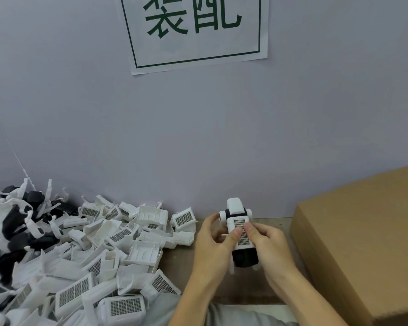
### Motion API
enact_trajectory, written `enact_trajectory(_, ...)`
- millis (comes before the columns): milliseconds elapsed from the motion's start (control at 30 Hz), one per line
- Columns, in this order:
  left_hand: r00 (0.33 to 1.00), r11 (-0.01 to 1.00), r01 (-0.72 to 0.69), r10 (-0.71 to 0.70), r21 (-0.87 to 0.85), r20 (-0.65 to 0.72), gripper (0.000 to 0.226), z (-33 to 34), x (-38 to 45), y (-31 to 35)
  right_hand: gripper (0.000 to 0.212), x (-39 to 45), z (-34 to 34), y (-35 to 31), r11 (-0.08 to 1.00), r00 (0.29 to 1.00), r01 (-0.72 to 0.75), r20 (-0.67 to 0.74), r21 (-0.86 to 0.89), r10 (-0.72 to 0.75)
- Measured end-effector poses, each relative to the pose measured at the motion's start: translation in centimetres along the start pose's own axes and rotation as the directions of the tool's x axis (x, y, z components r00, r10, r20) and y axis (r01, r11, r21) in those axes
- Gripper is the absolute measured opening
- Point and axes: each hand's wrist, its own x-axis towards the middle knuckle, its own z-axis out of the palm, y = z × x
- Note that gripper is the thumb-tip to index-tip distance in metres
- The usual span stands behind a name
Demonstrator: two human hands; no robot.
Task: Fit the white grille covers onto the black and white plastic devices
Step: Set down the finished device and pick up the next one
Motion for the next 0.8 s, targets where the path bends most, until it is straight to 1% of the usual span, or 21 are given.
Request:
enact_trajectory(67, 0.999, 0.995, 0.041, -0.043, 0.095, 0.019, 0.047, 0.1, -0.2, -0.2, 0.021, 0.1, -0.3, 0.0, 0.996, 0.999, -0.035, 0.003, 0.085, 0.035)
enact_trajectory(133, 0.999, 0.987, 0.051, -0.052, 0.15, -0.001, 0.046, 0.0, -0.1, -0.2, 0.018, 0.1, -0.2, 0.0, 0.994, 0.998, -0.043, 0.044, 0.105, 0.039)
enact_trajectory(200, 0.998, 0.987, 0.064, -0.062, 0.15, -0.015, 0.044, -0.1, 0.0, -0.2, 0.015, 0.1, 0.0, 0.1, 0.999, 0.999, 0.013, 0.029, 0.031, -0.013)
enact_trajectory(267, 0.999, 0.988, 0.051, -0.049, 0.143, -0.016, 0.043, -0.3, 0.0, -0.1, 0.021, 0.0, 0.0, -0.1, 0.998, 0.998, 0.061, 0.001, -0.035, -0.061)
enact_trajectory(333, 0.999, 0.995, 0.038, -0.035, 0.09, -0.028, 0.042, -0.3, -0.1, -0.2, 0.02, 0.0, 0.2, -0.1, 0.995, 0.996, 0.087, -0.01, -0.044, -0.088)
enact_trajectory(400, 0.996, 0.998, 0.052, -0.05, 0.028, -0.071, 0.046, -0.2, 0.0, -0.5, 0.011, -0.2, 0.5, 0.0, 0.989, 0.991, 0.124, -0.039, -0.082, -0.128)
enact_trajectory(433, 0.994, 0.998, 0.067, -0.068, -0.008, -0.089, 0.052, -0.1, 0.1, -0.6, 0.008, -0.4, 0.7, 0.1, 0.974, 0.984, 0.16, -0.058, -0.163, -0.171)
enact_trajectory(467, 0.991, 0.995, 0.084, -0.09, -0.057, -0.104, 0.055, -0.1, 0.2, -0.9, 0.008, -0.6, 1.0, 0.1, 0.944, 0.974, 0.203, -0.046, -0.261, -0.222)
enact_trajectory(500, 0.987, 0.984, 0.108, -0.123, -0.139, -0.105, 0.052, 0.0, 0.4, -0.9, 0.008, -0.8, 1.2, 0.1, 0.907, 0.964, 0.25, 0.0, -0.339, -0.266)
enact_trajectory(533, 0.982, 0.957, 0.142, -0.169, -0.254, -0.088, 0.042, 0.1, 0.5, -0.6, 0.012, -1.0, 1.5, 0.0, 0.886, 0.958, 0.283, 0.064, -0.367, -0.28)
enact_trajectory(567, 0.977, 0.914, 0.178, -0.209, -0.365, -0.048, 0.03, 0.0, 0.6, -0.1, 0.02, -1.2, 1.6, -0.1, 0.867, 0.955, 0.297, 0.122, -0.4, -0.27)
enact_trajectory(600, 0.974, 0.881, 0.201, -0.228, -0.427, -0.01, 0.023, -0.2, 0.7, 0.3, 0.032, -1.2, 1.5, -0.1, 0.843, 0.955, 0.297, 0.146, -0.449, -0.258)
enact_trajectory(633, 0.974, 0.882, 0.213, -0.228, -0.422, 0.015, 0.022, -0.4, 0.8, 0.8, 0.039, -1.1, 1.3, -0.1, 0.811, 0.956, 0.293, 0.146, -0.507, -0.254)
enact_trajectory(667, 0.975, 0.909, 0.213, -0.223, -0.358, 0.013, 0.022, -0.7, 0.7, 1.2, 0.039, -1.0, 1.0, -0.2, 0.798, 0.956, 0.29, 0.123, -0.527, -0.266)
enact_trajectory(700, 0.98, 0.951, 0.186, -0.196, -0.248, -0.015, 0.02, -1.0, 0.8, 1.5, 0.035, -1.0, 0.7, -0.3, 0.821, 0.957, 0.282, 0.092, -0.496, -0.273)
enact_trajectory(733, 0.987, 0.984, 0.134, -0.143, -0.115, -0.077, 0.018, -1.4, 1.1, 1.8, 0.027, -0.9, 0.4, -0.6, 0.865, 0.962, 0.266, 0.061, -0.426, -0.266)
enact_trajectory(767, 0.986, 0.998, 0.067, -0.063, 0.017, -0.157, 0.017, -2.0, 1.3, 2.2, 0.016, -0.8, 0.0, -1.1, 0.914, 0.97, 0.238, 0.029, -0.329, -0.242)
enact_trajectory(800, 0.975, 0.995, 0.01, 0.011, 0.095, -0.22, 0.014, -2.6, 1.5, 2.6, 0.003, -0.7, -0.4, -1.8, 0.96, 0.982, 0.186, 0.021, -0.208, -0.186)
